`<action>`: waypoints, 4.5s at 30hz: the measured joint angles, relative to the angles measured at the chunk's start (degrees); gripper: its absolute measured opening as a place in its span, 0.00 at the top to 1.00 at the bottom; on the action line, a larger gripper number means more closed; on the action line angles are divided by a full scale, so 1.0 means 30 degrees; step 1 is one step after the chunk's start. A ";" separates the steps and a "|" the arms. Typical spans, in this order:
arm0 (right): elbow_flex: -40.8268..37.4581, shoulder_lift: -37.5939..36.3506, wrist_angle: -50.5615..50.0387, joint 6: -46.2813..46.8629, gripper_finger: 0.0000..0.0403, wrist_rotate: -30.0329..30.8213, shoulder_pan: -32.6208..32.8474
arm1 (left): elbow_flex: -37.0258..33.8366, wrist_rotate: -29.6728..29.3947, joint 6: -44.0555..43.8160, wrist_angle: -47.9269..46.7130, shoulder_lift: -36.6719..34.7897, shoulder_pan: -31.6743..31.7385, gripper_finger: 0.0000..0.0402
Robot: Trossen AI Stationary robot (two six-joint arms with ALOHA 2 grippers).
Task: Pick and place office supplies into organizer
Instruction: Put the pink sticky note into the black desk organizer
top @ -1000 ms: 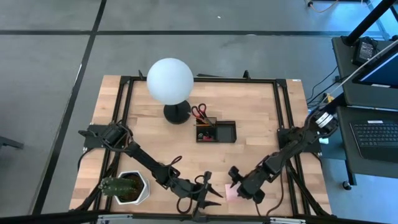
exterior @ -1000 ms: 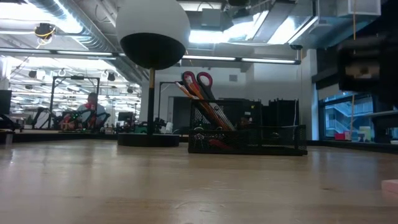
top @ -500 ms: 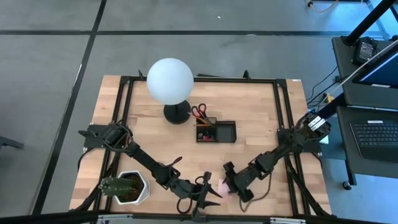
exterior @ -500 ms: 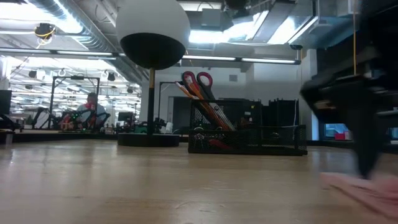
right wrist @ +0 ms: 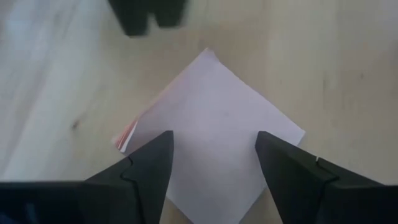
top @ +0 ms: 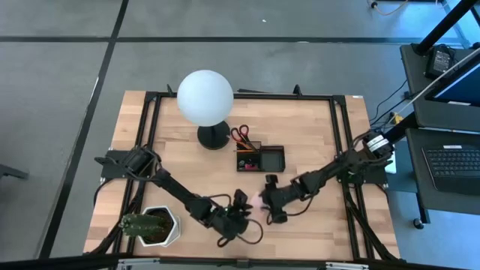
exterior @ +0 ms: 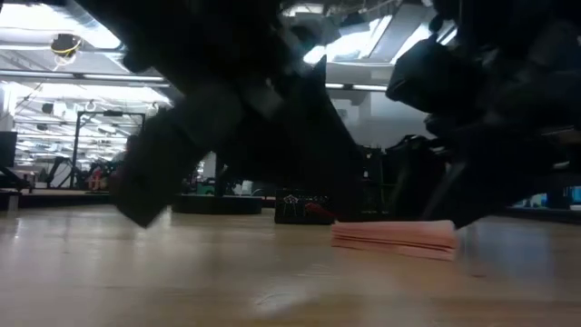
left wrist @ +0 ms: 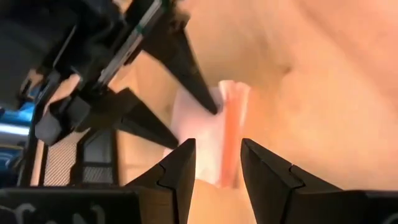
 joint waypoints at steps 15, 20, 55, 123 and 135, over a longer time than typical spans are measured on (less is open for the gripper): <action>-0.0067 0.0096 0.0726 -0.1056 0.41 -0.0358 -0.1268 | 0.0044 0.1494 -0.0010 -0.4722 -0.0045 0.1375 0.68; -0.0100 0.0122 0.0991 -0.1056 0.41 -0.0253 -0.1375 | 0.0051 0.1559 0.2041 -0.4881 -0.0057 0.2246 0.66; -0.0118 0.0176 0.2765 0.2035 0.41 -0.0861 -0.2584 | -0.0022 0.3575 0.3011 -0.3534 0.0146 0.3453 0.69; -0.0103 -0.8858 -1.5475 1.3192 0.41 0.4699 0.1022 | 0.7595 -0.4071 0.0642 -0.6306 0.1086 0.5155 0.98; -0.0103 -0.8858 -1.8295 1.5713 0.41 0.4513 0.2111 | 1.1366 -0.5223 -0.0385 -0.8176 0.4310 0.6012 0.98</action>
